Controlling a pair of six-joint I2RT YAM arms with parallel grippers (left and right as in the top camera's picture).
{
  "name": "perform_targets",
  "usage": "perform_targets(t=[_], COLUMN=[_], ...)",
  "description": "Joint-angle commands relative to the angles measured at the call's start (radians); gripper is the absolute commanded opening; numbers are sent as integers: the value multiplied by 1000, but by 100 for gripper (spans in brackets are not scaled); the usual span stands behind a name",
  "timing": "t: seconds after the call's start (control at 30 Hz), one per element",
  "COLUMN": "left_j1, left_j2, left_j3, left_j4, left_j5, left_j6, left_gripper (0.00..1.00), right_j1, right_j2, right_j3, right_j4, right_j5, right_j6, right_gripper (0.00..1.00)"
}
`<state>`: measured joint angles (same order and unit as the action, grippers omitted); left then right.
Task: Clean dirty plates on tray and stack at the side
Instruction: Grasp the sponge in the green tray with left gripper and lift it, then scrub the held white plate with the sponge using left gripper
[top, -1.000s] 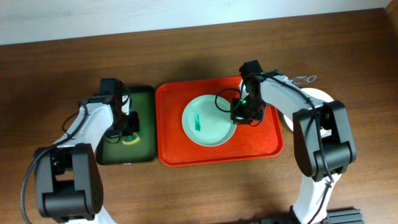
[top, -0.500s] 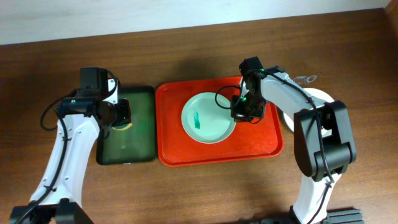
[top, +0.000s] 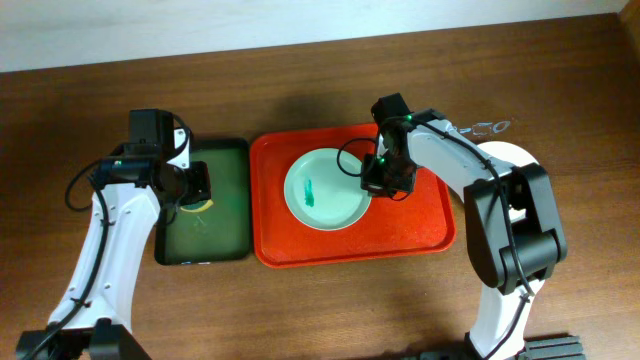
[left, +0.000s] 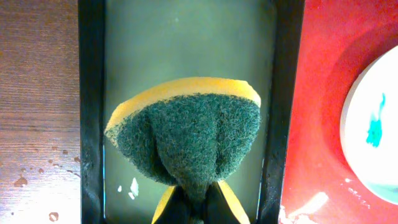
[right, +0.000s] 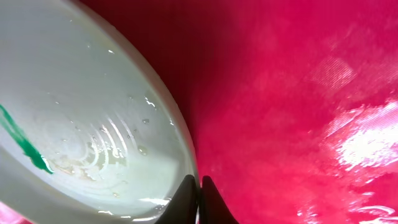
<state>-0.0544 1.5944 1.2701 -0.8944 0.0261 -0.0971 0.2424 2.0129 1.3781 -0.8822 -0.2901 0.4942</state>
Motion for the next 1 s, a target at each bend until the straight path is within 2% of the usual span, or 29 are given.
perform_targets(t=[0.0,0.03,0.07,0.1,0.13,0.3,0.37,0.47,0.53,0.67,0.8,0.97], left_j1=[-3,-3,-3,-3,-3,-3,-3,-3,-3,-6,-77,-223], left_j2=[8,8,8,8,8,8,8,10,26,163,249,316], left_j3=[4,4,4,4,4,4,4,23,80,320,355,354], left_j4=[-2,-2,-1,-1,-1,-2,-1,-17,-69,-256,-238,-161], left_j5=[-3,-3,-3,-3,-3,-3,-5,-48,-48,-47,-2,41], left_j6=[-7,-7,-7,-7,-7,-7,-7,-17,-21,-21,-20,-22], left_gripper=[0,0,0,0,0,0,0,0,0,0,0,0], right_j1=[11,11,13,13,14,13,11,13,13,15,53,80], right_j2=[-9,-9,-9,-9,-9,-9,-10,-11,-11,-10,-10,-10], right_j3=[2,2,2,2,2,2,8,20,20,20,19,19], right_j4=[19,43,55,59,61,25,-4,-12,-12,-12,16,45], right_j5=[28,71,88,89,89,80,80,59,58,44,29,29], right_j6=[-7,-35,-45,-45,-45,-29,42,34,10,8,-82,-98], right_gripper=[38,37,33,15,4,4,4,4,4,4,4,4])
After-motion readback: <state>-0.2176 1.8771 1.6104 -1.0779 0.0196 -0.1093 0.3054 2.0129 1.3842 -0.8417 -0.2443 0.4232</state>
